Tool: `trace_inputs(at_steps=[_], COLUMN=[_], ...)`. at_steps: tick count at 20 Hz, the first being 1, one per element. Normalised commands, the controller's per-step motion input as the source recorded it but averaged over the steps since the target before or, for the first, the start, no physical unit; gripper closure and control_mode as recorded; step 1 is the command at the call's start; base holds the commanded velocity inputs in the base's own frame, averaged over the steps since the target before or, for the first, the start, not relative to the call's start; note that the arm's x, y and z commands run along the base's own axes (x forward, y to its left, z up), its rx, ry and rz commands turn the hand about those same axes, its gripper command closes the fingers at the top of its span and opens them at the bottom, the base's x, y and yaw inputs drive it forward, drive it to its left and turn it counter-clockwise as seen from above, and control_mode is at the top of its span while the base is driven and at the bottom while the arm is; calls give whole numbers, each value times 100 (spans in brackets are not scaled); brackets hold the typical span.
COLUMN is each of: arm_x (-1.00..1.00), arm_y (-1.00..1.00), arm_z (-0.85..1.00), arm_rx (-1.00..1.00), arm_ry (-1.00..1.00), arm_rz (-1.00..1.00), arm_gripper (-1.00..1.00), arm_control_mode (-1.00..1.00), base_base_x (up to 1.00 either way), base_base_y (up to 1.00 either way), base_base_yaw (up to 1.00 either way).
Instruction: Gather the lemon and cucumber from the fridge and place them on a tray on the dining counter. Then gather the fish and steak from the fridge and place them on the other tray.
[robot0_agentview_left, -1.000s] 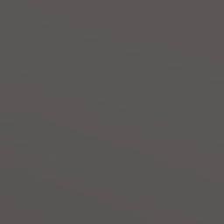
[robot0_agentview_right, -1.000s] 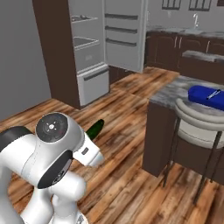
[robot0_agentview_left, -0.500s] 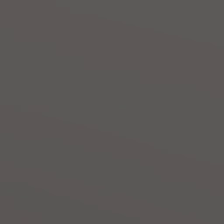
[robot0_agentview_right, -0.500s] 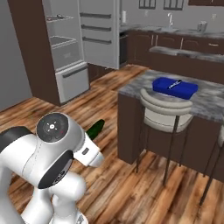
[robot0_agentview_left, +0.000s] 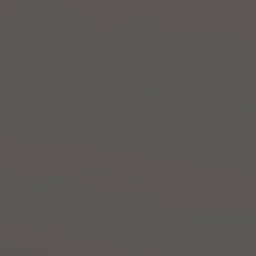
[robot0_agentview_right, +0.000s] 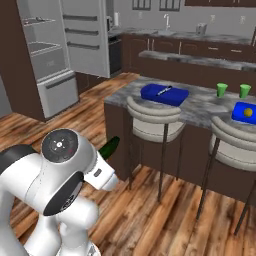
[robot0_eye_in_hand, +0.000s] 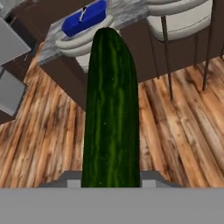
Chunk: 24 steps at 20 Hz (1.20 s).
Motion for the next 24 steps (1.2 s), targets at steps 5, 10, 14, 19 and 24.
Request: trace_inputs(at_steps=[5, 10, 14, 19, 24], arm_x=[0, 0, 0, 0, 0], arm_y=[0, 0, 0, 0, 0], arm_z=[0, 0, 0, 0, 0], arm_rx=[0, 0, 0, 0, 0], arm_ry=[0, 0, 0, 0, 0], arm_rz=[0, 0, 0, 0, 0], arm_gripper=[100, 100, 100, 100, 100], arm_control_mode=[100, 100, 100, 100, 100], base_base_x=[41, 61, 64, 61, 51], base_base_y=[-62, -51, -50, -60, -69], base_base_yaw=[-24, -22, -21, -20, -19])
